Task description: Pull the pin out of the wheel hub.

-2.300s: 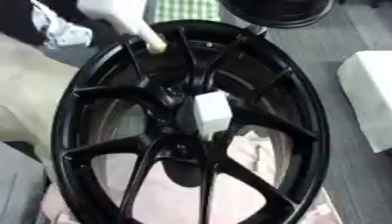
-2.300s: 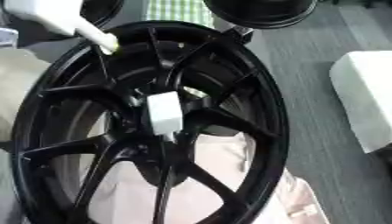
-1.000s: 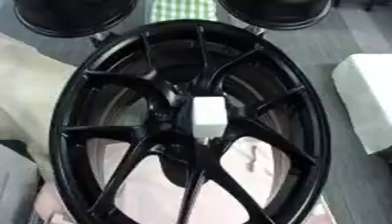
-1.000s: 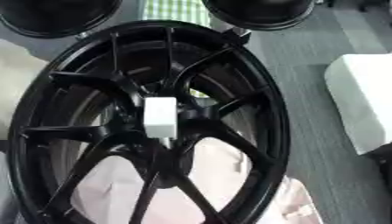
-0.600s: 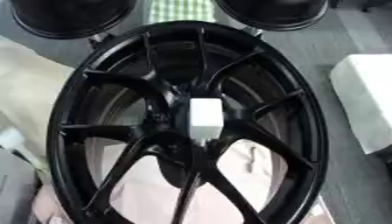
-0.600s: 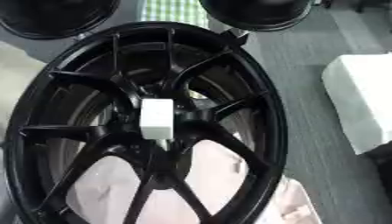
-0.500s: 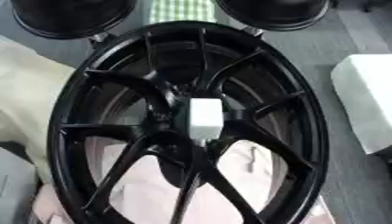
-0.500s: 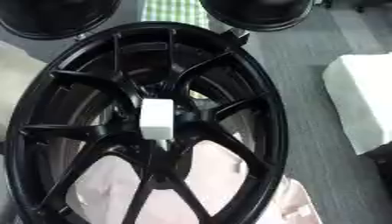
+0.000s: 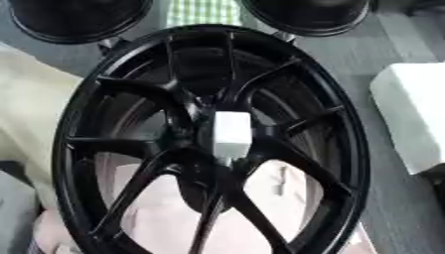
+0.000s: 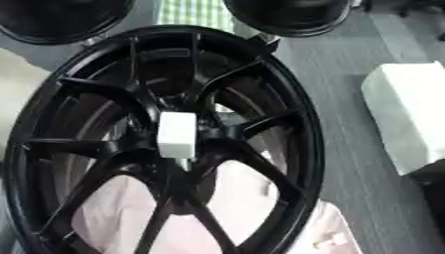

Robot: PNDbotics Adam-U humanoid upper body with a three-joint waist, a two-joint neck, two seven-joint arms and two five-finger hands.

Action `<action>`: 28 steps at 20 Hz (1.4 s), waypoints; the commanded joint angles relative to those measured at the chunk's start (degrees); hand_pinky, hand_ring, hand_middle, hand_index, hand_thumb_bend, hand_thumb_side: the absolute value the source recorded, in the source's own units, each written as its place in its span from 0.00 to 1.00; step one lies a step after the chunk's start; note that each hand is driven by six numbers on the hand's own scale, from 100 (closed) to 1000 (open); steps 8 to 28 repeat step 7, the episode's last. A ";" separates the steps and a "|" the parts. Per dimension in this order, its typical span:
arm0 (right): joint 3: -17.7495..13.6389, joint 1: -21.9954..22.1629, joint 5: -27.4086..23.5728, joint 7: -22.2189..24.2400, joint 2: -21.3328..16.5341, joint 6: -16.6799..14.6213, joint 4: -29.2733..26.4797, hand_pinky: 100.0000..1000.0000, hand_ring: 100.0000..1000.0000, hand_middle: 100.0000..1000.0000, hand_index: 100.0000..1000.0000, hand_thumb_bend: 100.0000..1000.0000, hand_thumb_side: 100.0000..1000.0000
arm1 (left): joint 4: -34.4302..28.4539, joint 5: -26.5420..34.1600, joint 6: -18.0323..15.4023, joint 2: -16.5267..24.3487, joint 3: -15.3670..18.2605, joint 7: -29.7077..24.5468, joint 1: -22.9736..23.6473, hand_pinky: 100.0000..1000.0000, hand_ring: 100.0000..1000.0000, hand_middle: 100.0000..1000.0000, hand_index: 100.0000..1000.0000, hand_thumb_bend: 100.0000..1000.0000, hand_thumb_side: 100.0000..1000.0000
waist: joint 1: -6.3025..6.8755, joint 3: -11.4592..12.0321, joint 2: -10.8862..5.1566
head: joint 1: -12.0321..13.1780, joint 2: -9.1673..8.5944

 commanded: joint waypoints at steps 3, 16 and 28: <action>0.07 -0.96 -0.63 0.17 -0.14 -0.39 -1.38 0.84 0.73 0.57 0.74 0.00 0.30 | -3.79 5.10 -3.93 -6.48 -2.36 5.09 -3.72 0.58 0.51 0.46 0.66 0.31 0.43 | -0.41 -0.41 -0.88 | 0.38 -1.10; -0.02 -0.77 -0.55 0.07 -0.48 -0.41 -1.44 0.84 0.73 0.57 0.74 0.00 0.30 | -6.53 8.59 -4.33 -12.36 -4.10 6.58 -3.62 0.58 0.51 0.46 0.66 0.31 0.43 | -0.20 0.00 -0.94 | -0.25 -1.09; -0.02 -0.77 -0.55 0.07 -0.48 -0.41 -1.44 0.84 0.73 0.57 0.74 0.00 0.30 | -6.53 8.59 -4.33 -12.36 -4.10 6.58 -3.62 0.58 0.51 0.46 0.66 0.31 0.43 | -0.20 0.00 -0.94 | -0.25 -1.09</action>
